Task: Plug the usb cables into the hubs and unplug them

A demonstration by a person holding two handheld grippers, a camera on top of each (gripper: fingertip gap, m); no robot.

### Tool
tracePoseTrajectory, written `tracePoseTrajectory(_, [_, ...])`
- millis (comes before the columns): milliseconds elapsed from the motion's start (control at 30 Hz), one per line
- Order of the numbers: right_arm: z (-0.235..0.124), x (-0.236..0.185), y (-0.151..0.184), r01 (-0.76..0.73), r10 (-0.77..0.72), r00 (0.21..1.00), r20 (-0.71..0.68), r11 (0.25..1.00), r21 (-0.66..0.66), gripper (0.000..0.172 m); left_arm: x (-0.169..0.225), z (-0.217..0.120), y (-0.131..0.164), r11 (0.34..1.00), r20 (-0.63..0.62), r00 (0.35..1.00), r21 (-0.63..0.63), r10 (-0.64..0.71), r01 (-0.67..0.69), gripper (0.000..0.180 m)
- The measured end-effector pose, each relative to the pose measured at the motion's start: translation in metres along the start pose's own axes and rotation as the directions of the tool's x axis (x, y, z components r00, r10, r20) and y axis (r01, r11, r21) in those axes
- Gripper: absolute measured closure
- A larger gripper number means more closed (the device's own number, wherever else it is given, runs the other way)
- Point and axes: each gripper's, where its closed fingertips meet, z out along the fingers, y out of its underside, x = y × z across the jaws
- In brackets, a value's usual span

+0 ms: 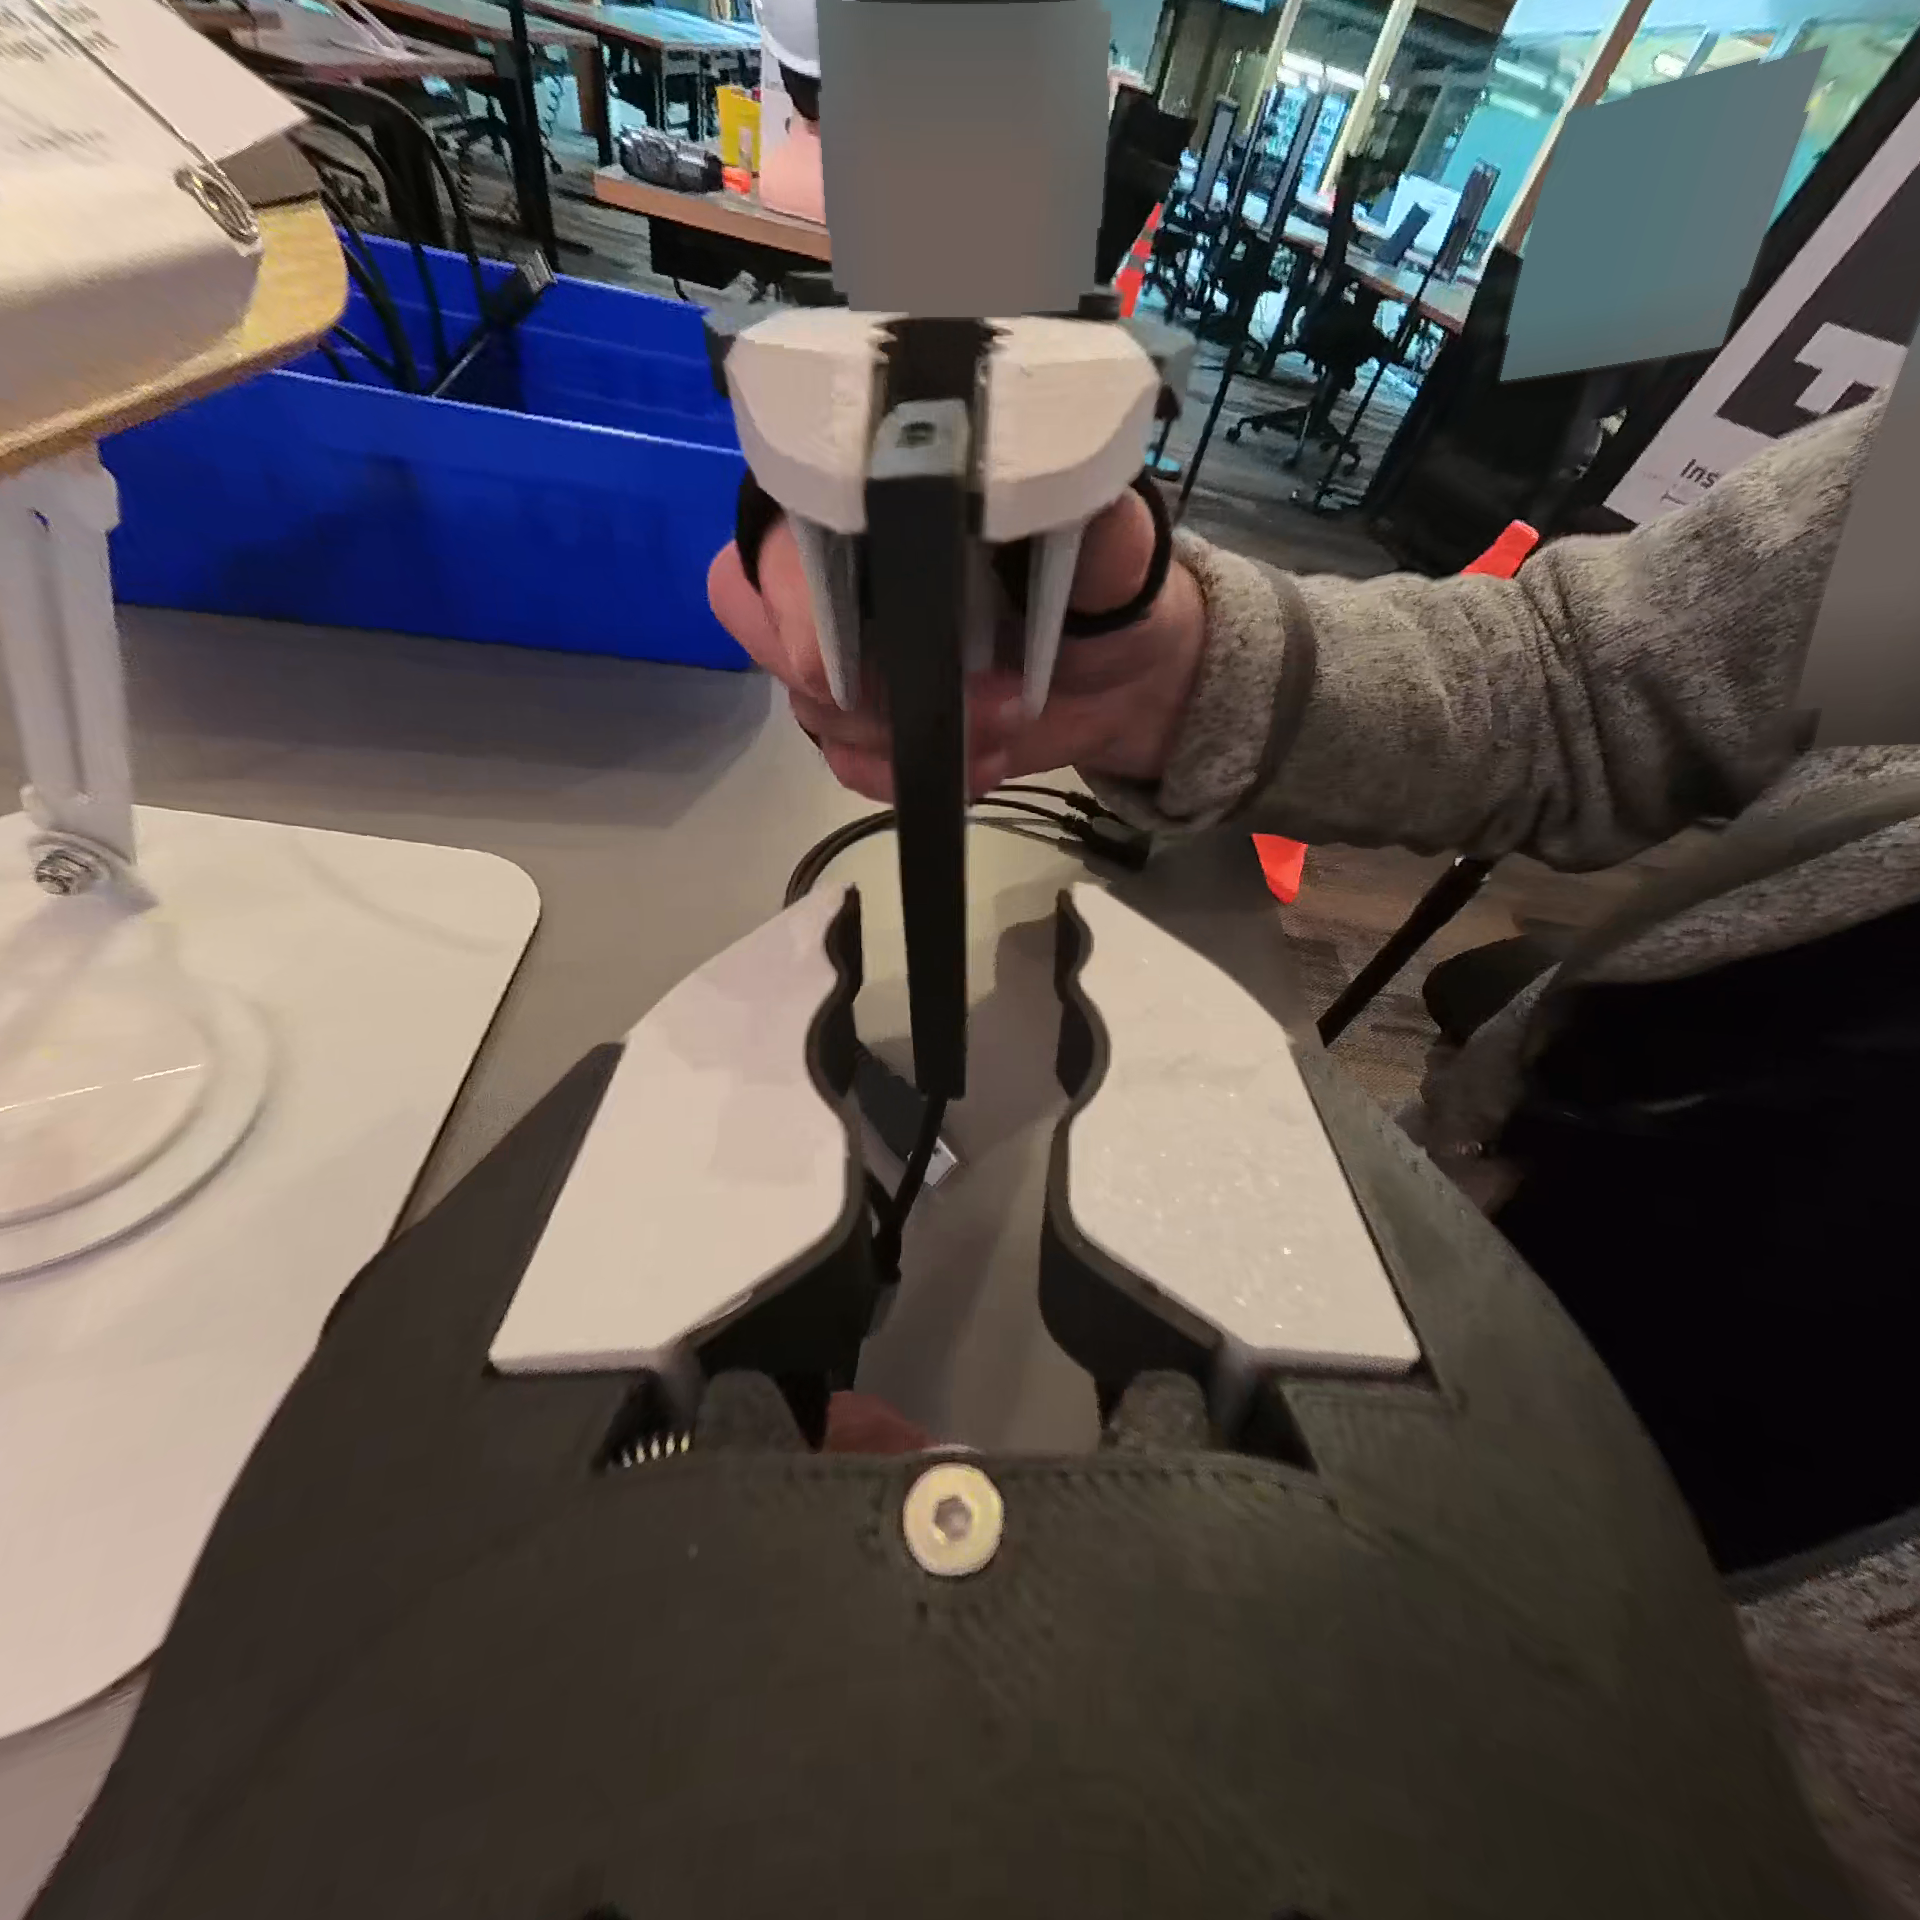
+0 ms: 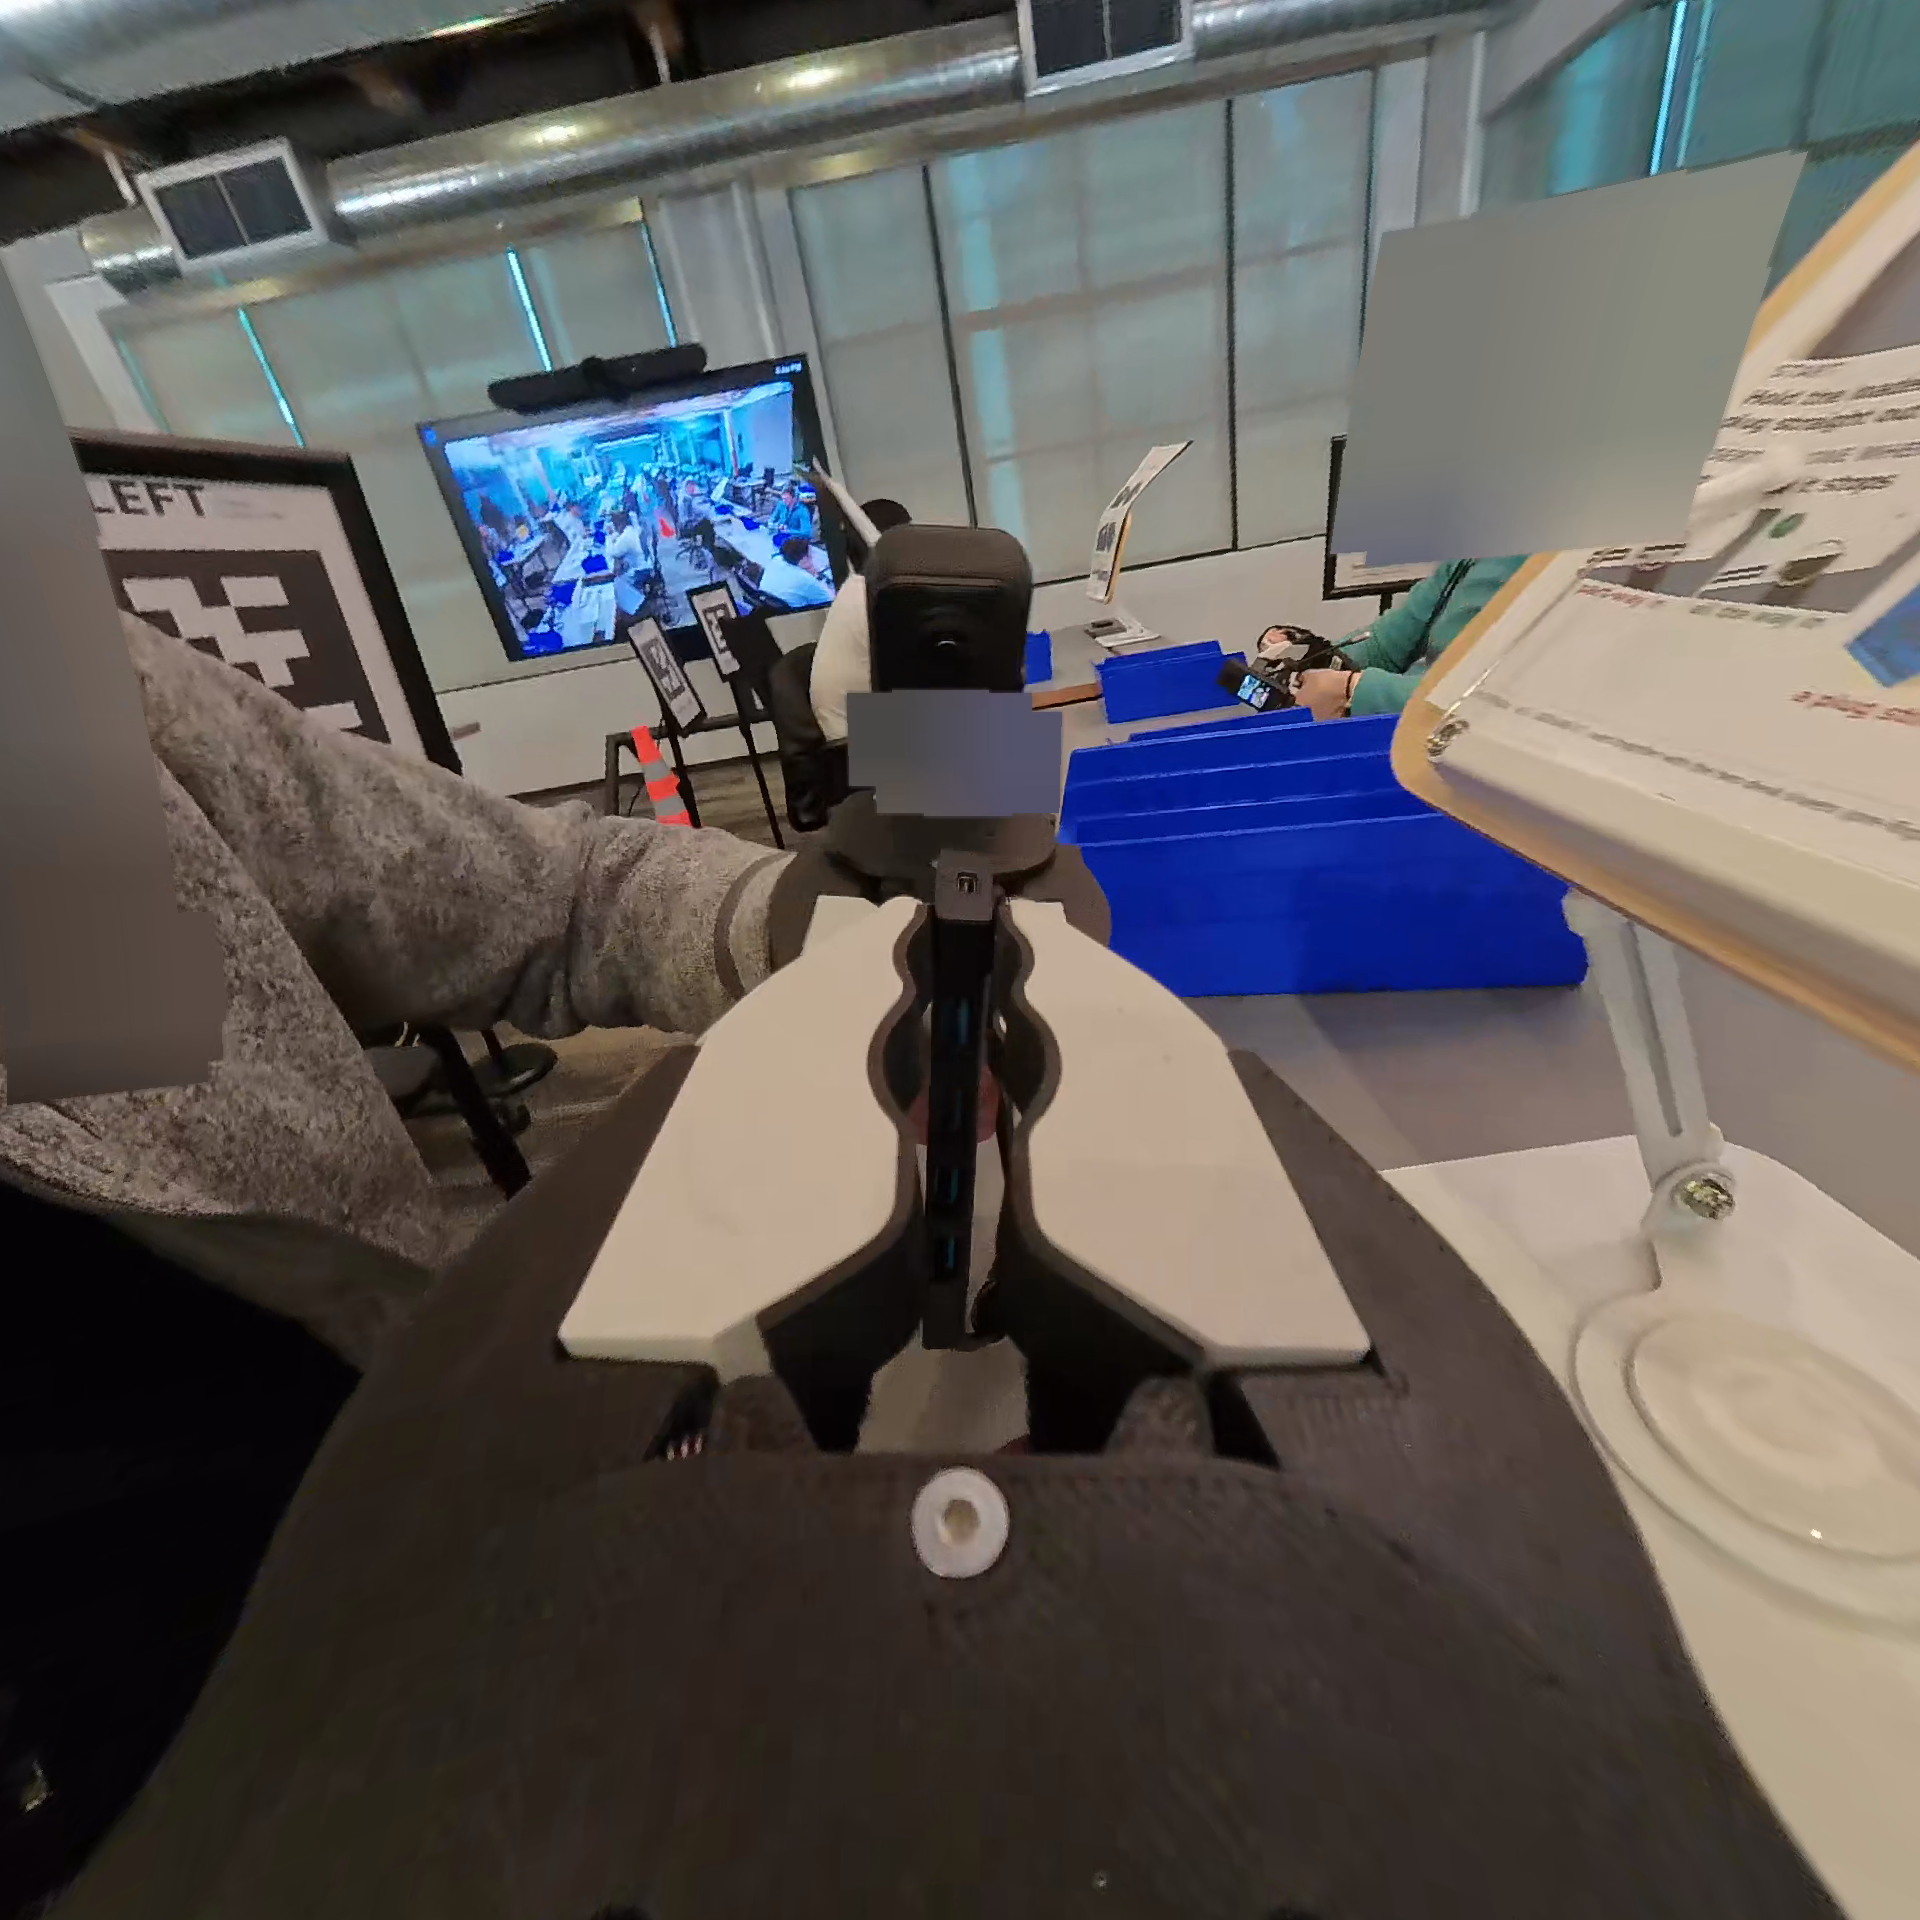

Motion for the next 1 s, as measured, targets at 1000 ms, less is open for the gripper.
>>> tracePoseTrajectory(1000, [-0.05, 0.015, 0.179, 0.642, -0.527, 0.713, 0.463, 0.226, -0.733, 0.155, -0.034, -0.041, 0.025, 0.999, 0.14, 0.99, 0.035, 0.016, -0.021, 0.17])
